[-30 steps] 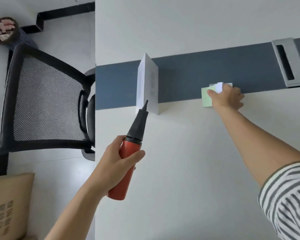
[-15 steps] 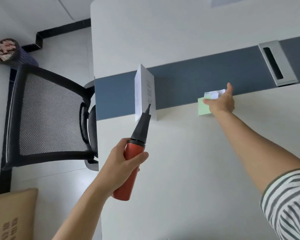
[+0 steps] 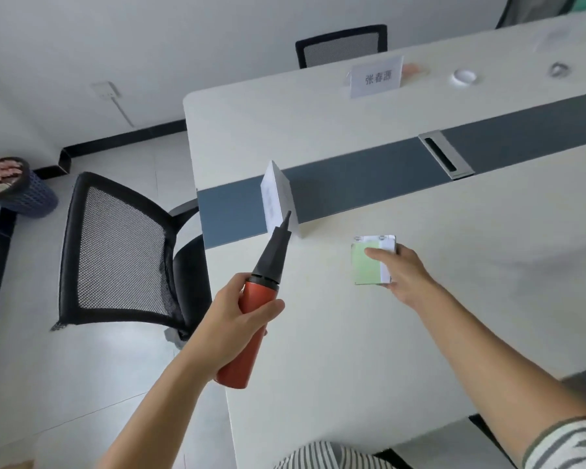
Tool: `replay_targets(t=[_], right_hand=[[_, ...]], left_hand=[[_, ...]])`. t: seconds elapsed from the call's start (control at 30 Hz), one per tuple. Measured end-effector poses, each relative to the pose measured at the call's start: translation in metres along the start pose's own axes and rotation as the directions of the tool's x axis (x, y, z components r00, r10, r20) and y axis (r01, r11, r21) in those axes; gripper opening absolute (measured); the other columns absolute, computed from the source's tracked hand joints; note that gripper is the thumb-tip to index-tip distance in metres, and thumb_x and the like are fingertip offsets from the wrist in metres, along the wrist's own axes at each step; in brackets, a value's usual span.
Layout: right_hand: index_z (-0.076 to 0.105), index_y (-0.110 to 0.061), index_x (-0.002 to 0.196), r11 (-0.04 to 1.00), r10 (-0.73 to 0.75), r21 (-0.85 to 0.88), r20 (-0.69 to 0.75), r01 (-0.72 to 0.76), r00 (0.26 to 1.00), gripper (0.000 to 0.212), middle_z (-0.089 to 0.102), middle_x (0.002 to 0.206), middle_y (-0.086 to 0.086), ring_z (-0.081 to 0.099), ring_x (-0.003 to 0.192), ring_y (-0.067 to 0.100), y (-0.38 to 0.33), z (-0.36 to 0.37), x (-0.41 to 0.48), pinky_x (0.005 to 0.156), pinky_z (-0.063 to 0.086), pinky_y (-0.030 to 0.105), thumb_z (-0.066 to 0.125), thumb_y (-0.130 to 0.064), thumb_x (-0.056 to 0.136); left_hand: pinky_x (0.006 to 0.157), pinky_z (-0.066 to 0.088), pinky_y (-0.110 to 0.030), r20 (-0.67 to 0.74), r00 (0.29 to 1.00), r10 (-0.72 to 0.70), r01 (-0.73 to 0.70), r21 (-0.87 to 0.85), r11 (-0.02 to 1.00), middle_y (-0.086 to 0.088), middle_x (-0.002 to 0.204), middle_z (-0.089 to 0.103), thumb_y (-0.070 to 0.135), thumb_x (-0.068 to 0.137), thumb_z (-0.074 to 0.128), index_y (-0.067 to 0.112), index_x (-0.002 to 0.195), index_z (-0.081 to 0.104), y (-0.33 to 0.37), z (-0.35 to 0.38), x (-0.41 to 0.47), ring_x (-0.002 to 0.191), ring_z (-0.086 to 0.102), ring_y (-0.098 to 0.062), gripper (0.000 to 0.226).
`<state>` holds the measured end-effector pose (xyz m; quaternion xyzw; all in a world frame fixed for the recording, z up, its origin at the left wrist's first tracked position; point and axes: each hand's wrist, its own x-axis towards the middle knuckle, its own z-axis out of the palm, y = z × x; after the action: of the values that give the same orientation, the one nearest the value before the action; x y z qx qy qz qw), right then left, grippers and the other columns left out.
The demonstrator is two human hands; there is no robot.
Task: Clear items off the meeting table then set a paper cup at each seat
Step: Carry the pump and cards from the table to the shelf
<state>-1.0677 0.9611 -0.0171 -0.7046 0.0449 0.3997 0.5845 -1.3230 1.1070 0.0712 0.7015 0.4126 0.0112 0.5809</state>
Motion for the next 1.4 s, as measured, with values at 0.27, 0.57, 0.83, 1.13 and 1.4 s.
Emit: replay_targets(t=[0.27,0.57,0.83,1.13,1.4], right_hand=[[0.059,-0.014,0.107,0.909,-0.318,-0.318,-0.113,0.269,0.941,0.024,0.068,0.099,0.007,0.061,0.083,0.017,0.082,-0.018,-0.185,0.069,0.047,0.027,0.069,-0.018,0.085],[0.04,-0.038,0.133,0.918,-0.293,-0.375,-0.426,0.128,0.856,0.056,0.066,0.097,0.007,0.064,0.086,0.03,0.184,-0.098,-0.339,0.074,0.056,0.049,0.068,-0.03,0.084],[0.048,-0.036,0.127,0.968,-0.094,-0.236,-0.653,-0.083,0.751,0.052,0.067,0.091,0.007,0.064,0.078,0.025,0.287,-0.19,-0.446,0.071,0.056,0.041,0.07,-0.031,0.08],[0.051,-0.038,0.12,0.988,0.045,-0.059,-0.779,-0.144,0.625,0.048,0.065,0.097,-0.007,0.064,0.083,0.019,0.362,-0.324,-0.526,0.073,0.055,0.035,0.074,-0.029,0.078],[0.053,-0.037,0.118,0.989,0.088,-0.004,-0.797,-0.151,0.597,0.048,0.062,0.093,-0.016,0.064,0.083,0.016,0.359,-0.456,-0.514,0.069,0.053,0.03,0.076,-0.031,0.076]], left_hand=[[0.058,0.057,-0.032,0.141,0.985,0.104,-0.114,0.069,0.991,-0.006,0.076,0.066,0.027,0.082,0.075,0.024,0.103,0.056,-0.035,0.004,-0.079,0.059,0.067,-0.02,0.028],[0.057,0.057,-0.032,0.427,0.889,0.164,-0.233,0.116,0.965,-0.009,0.081,0.067,0.021,0.084,0.073,0.021,0.099,0.057,-0.043,0.089,-0.145,0.057,0.065,-0.02,0.022],[0.057,0.058,-0.035,0.681,0.723,0.115,-0.362,0.232,0.903,-0.012,0.083,0.068,0.022,0.083,0.074,0.025,0.099,0.058,-0.041,0.225,-0.208,0.057,0.066,-0.02,0.023],[0.067,0.061,-0.037,0.852,0.523,-0.01,-0.504,0.319,0.803,-0.006,0.089,0.068,0.028,0.082,0.075,0.028,0.104,0.056,-0.021,0.394,-0.293,0.067,0.068,-0.022,0.029],[0.063,0.059,-0.034,0.893,0.449,-0.036,-0.591,0.327,0.738,-0.007,0.089,0.07,0.03,0.081,0.075,0.031,0.102,0.056,0.022,0.526,-0.286,0.063,0.068,-0.019,0.029]])
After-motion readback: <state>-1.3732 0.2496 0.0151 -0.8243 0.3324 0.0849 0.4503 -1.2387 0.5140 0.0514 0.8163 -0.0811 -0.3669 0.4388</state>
